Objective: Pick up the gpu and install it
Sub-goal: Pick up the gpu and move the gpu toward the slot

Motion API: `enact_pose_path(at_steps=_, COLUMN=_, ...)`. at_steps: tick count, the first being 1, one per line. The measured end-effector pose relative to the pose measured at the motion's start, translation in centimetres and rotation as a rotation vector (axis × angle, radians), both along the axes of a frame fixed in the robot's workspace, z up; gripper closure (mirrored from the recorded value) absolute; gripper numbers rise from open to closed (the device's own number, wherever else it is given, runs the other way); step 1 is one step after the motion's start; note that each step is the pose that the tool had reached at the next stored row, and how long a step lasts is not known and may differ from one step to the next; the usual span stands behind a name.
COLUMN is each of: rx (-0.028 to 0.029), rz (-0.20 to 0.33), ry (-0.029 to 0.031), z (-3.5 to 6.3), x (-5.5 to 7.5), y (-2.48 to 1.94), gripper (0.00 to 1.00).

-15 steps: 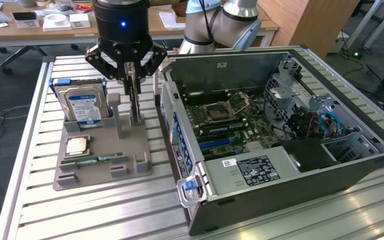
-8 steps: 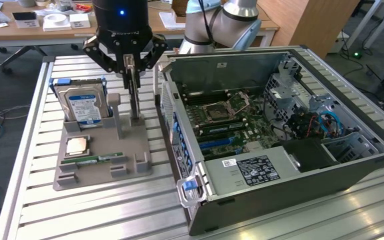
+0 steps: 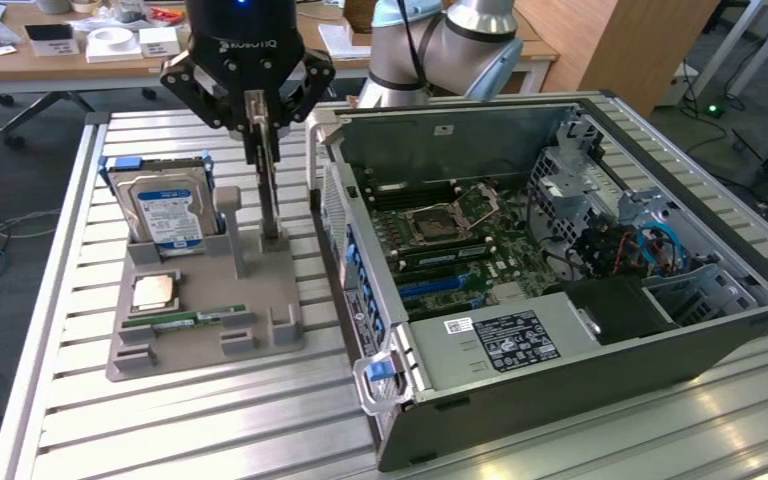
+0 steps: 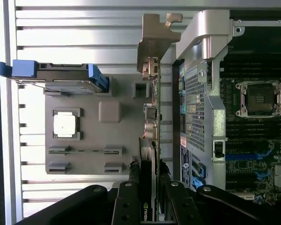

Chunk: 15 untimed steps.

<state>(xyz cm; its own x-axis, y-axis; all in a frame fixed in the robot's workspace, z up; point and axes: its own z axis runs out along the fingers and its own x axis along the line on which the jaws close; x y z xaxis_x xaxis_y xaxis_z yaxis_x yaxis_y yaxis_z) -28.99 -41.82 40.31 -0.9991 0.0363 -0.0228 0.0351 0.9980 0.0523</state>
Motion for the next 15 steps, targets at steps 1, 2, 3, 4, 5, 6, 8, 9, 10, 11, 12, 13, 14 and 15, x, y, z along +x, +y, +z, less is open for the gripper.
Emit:
enact_pose_path(at_steps=1, rx=0.0000, rz=0.000, ry=0.0000, z=0.19, x=0.00, y=0.00, gripper=0.74)
enact_pose_path(at_steps=2, rx=0.0001, rz=0.000, ry=0.0000, z=0.36, x=0.00, y=0.00, gripper=0.74)
enact_pose_path(at_steps=3, rx=-0.0001, rz=0.000, ry=0.0001, z=0.53, x=0.00, y=0.00, gripper=0.74)
enact_pose_path(at_steps=4, rx=0.0000, rz=0.000, ry=0.0000, z=0.65, x=0.00, y=0.00, gripper=0.74)
enact_pose_path(at_steps=5, rx=0.0001, rz=0.000, ry=-0.0001, z=0.70, x=0.00, y=0.00, gripper=0.74)
enact_pose_path(at_steps=6, rx=0.0001, rz=0.000, ry=-0.0002, z=0.69, x=0.00, y=0.00, gripper=0.74)
enact_pose_path(at_steps=8, rx=0.0001, rz=0.000, ry=0.0000, z=0.70, x=0.00, y=0.00, gripper=0.74)
enact_pose_path(at_steps=9, rx=0.0000, rz=0.000, ry=0.0000, z=0.70, x=0.00, y=0.00, gripper=0.74)
enact_pose_path(at_steps=10, rx=0.0000, rz=0.000, ry=0.0001, z=0.71, x=0.00, y=0.00, gripper=0.74)
enact_pose_path(at_steps=11, rx=0.0000, rz=0.000, ry=0.0000, z=0.71, x=0.00, y=0.00, gripper=0.74)
enact_pose_path(at_steps=12, rx=0.0000, rz=0.000, ry=0.0000, z=0.71, x=0.00, y=0.00, gripper=0.74)
enact_pose_path(at_steps=13, rx=0.0000, rz=0.000, ry=0.0001, z=0.71, x=0.00, y=0.00, gripper=0.74)
enact_pose_path(at_steps=14, rx=0.0000, rz=0.000, ry=0.0001, z=0.71, x=0.00, y=0.00, gripper=0.74)
enact_pose_path(at_steps=15, rx=-0.0001, rz=0.000, ry=0.0002, z=0.75, x=0.00, y=0.00, gripper=0.74)
